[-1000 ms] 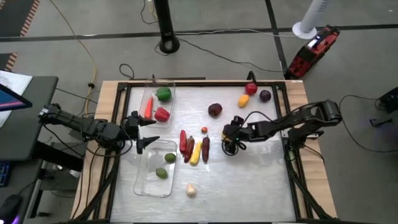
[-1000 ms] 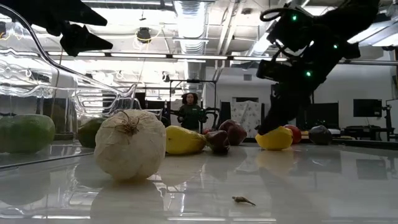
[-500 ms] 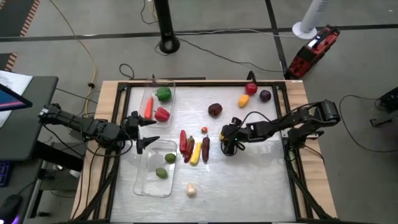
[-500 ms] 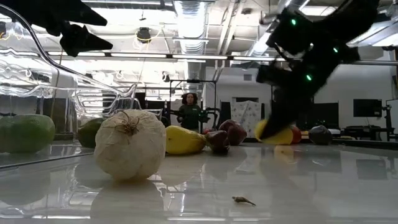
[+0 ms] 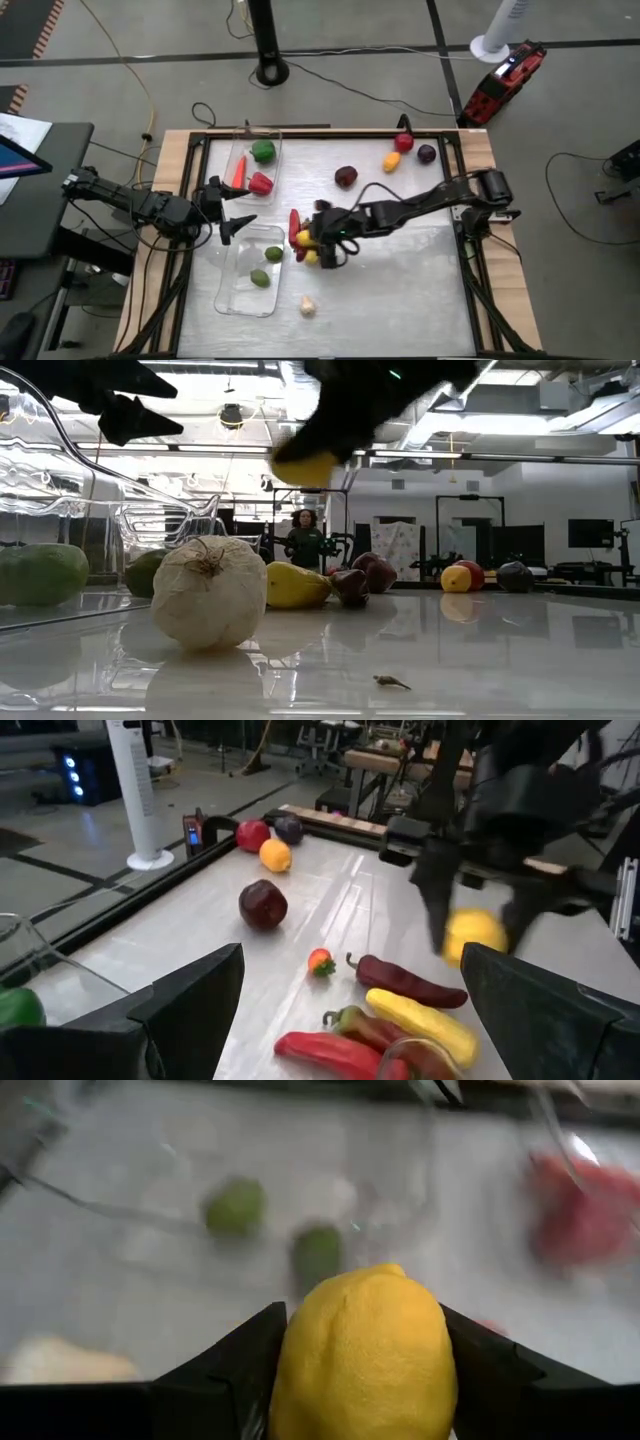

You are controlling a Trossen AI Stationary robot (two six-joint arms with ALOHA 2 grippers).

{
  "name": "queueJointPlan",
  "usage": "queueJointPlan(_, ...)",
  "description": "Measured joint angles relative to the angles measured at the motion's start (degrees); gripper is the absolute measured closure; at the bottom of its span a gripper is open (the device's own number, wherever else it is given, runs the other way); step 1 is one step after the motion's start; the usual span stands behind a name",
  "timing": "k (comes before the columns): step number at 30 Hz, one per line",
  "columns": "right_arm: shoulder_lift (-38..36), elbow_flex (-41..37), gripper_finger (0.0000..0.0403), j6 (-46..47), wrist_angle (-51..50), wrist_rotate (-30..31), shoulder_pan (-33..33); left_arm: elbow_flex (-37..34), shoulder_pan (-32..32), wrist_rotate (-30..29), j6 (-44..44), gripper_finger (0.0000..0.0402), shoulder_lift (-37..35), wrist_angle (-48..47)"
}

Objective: Sort produce into baskets
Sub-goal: Put the bottom yellow lime into the bottom transparent bin, then put the corn into the top transparent bin

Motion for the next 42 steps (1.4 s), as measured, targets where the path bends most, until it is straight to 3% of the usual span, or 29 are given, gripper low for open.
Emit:
queueJointPlan(4, 6.73, 9.3, 0.0154, -4.86, 0.0, -5.21, -0.18, 0.0, -0.01, 0.01, -0.12, 0.0041, -0.02, -0.44)
queueJointPlan(10, 16.81, 21.21, 0.0149, -9.29, 0.0, -6.21, -0.51, 0.0, -0.01, 0.03, -0.28, 0.0041, 0.0, -0.52)
queueJointPlan(16, 19.37, 27.71, 0.0103, -12.09, -7.36, -7.83, -1.41, 0.0, -0.01, 0.41, -0.34, 0.0041, 0.0, -1.1)
queueJointPlan(21, 17.96, 27.68, 0.0055, -11.93, -10.44, -7.81, -1.73, 0.0, -0.01, 0.16, -0.93, 0.0041, -0.03, -2.75)
queueJointPlan(25, 16.81, 27.77, 0.0041, -11.82, -14.17, -7.77, -1.5, 0.0, -0.01, 0.56, -2.27, 0.0041, 0.0, -2.81)
queueJointPlan(32, 15.41, 26.64, 0.0059, -8.0, -30.08, -7.54, -1.69, -0.02, -0.03, 2.81, -3.26, 0.0041, 0.0, -4.59)
queueJointPlan(38, 14.69, 19.44, 0.0078, -5.74, -29.79, -2.89, -0.41, -0.02, -0.03, 2.87, -3.69, 0.0041, 0.02, -5.17)
queueJointPlan(42, 12.99, 15.02, 0.0083, -9.69, -27.37, -2.76, 1.28, -0.02, -0.03, 2.87, -4.02, 0.0041, 0.0, -5.22)
